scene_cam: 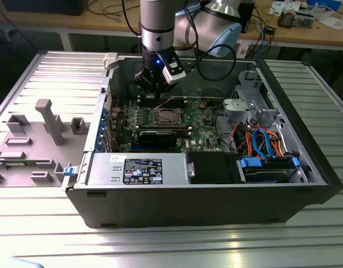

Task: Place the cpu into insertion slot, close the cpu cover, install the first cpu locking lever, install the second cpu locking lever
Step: 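Install the first cpu locking lever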

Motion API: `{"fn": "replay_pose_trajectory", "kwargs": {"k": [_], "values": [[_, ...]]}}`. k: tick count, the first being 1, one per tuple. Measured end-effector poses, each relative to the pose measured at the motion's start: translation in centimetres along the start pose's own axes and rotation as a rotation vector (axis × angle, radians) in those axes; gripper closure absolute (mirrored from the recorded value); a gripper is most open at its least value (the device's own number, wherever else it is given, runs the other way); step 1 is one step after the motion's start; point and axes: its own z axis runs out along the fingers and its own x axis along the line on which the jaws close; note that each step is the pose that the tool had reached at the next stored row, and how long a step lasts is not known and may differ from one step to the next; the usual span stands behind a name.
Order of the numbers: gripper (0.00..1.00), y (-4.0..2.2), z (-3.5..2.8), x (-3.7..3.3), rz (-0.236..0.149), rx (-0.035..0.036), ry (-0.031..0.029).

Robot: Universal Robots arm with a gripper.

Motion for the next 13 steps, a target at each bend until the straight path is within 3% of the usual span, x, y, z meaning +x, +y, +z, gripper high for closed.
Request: {"fn": "replay_pose_trajectory", "kwargs": {"k": [13], "values": [[0.89,0.00,0.21,-0.04,0.000,0.0000,0.0000]]}}
